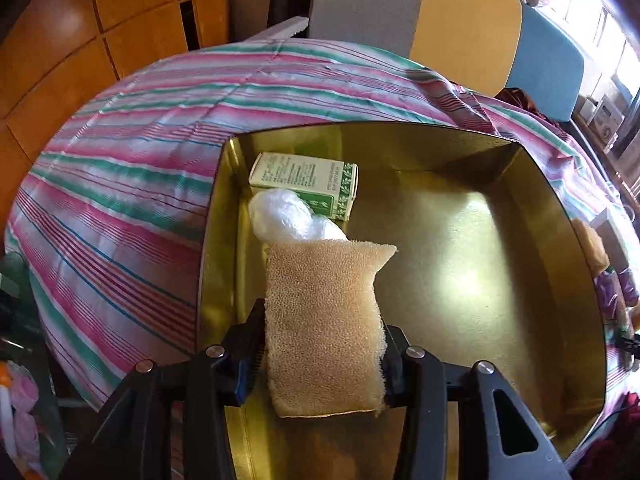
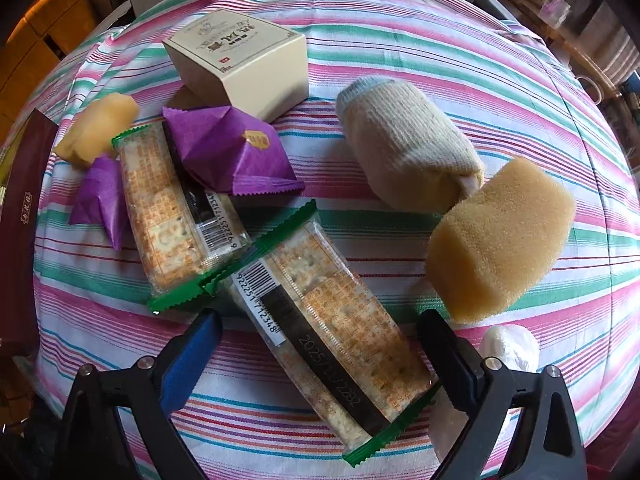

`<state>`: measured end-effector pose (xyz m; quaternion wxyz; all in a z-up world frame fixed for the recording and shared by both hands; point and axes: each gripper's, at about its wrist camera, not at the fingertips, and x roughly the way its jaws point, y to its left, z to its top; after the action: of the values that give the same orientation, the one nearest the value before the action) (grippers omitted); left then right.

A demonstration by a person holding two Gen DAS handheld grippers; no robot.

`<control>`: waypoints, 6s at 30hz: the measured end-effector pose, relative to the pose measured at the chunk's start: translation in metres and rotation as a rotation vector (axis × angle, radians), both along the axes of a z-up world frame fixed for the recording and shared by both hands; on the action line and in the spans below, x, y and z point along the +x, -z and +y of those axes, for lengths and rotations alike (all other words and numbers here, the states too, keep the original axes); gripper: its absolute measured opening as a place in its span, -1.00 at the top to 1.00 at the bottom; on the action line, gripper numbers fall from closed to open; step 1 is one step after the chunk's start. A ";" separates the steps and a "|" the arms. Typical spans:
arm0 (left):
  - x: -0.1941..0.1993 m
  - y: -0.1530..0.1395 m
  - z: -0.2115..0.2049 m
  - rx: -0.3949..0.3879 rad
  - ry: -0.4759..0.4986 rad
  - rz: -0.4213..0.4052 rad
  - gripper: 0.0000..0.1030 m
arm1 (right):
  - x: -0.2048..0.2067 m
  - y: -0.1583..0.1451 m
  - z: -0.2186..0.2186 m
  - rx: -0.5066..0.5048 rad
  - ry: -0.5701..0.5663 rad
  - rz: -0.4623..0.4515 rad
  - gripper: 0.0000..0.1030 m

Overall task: Organize objects
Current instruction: 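Carry the sponge over the tray with the left gripper while the right grasps the cracker packet, then release the sponge in the tray with the left gripper while the right drops the cracker packet beside it, then move both grippers from the tray back toward the item pile, then grasp the purple snack packet with the left gripper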

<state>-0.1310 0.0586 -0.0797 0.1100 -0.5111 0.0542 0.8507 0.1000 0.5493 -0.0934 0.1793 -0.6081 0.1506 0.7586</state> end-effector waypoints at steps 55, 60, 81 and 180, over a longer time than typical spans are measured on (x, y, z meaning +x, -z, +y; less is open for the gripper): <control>0.030 -0.060 -0.130 0.286 -0.153 0.188 0.00 | -0.217 0.004 -0.431 -0.461 -0.511 0.111 0.13; 0.032 -0.063 -0.123 0.273 -0.121 0.205 -0.05 | -0.211 0.007 -0.443 -0.528 -0.536 0.111 -0.04; 0.066 -0.084 -0.053 0.182 0.055 0.250 -0.05 | -0.142 -0.065 -0.375 -0.144 -0.496 0.384 -0.67; 0.114 -0.002 0.317 0.010 0.952 -0.129 0.24 | 0.012 -0.052 0.031 -0.112 0.487 0.524 -1.00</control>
<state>-0.0170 0.3760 -0.0781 0.4932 -0.4806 0.2710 0.6726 0.1120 0.5808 -0.0412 0.2764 -0.3483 0.3732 0.8142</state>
